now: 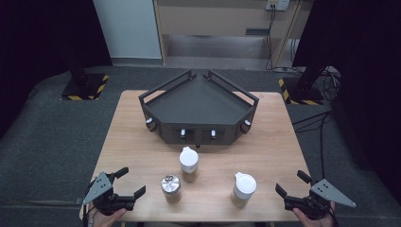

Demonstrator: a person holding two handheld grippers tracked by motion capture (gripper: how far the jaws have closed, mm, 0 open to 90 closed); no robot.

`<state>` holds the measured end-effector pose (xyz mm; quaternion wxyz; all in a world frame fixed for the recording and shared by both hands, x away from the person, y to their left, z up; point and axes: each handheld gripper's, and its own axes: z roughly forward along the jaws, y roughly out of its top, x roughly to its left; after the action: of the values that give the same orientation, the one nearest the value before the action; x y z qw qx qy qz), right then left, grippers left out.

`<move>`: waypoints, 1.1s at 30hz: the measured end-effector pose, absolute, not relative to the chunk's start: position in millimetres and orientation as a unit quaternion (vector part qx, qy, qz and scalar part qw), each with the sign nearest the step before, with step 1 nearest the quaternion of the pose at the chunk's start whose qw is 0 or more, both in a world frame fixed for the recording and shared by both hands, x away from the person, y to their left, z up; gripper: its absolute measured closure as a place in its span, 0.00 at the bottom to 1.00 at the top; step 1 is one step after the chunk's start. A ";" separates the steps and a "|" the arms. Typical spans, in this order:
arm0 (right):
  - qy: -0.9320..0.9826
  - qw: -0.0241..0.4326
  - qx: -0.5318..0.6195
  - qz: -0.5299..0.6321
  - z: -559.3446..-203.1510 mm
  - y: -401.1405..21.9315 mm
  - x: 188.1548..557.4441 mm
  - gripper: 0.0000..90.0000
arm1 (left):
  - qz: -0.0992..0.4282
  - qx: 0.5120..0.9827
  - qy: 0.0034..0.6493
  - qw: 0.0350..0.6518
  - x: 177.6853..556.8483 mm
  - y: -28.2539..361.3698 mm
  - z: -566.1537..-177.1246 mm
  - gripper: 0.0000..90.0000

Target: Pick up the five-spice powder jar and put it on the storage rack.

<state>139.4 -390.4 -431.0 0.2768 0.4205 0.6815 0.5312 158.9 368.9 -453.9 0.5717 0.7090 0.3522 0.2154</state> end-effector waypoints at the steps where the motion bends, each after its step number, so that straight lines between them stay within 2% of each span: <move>1: 0.682 0.277 0.420 0.531 -431.0 -390.4 139.4 0.03 | 0.215 0.709 0.352 0.572 158.9 368.9 -453.9 0.02; 17: 0.678 0.285 0.430 0.523 -428.3 -385.5 136.1 0.02 | 0.212 0.708 0.357 0.572 158.4 369.9 -446.5 0.02; 25: 0.681 0.285 0.428 0.521 -427.9 -385.0 136.9 0.02 | 0.203 0.717 0.353 0.565 159.0 365.6 -422.9 0.02; 33: 0.682 0.282 0.429 0.520 -427.7 -385.1 137.6 0.03 | 0.172 0.735 0.324 0.571 172.0 357.5 -394.3 0.02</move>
<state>137.6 -385.1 -427.7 0.2824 0.4293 0.6823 0.5200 172.0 357.5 -394.3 0.5710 0.7347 0.3235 0.1719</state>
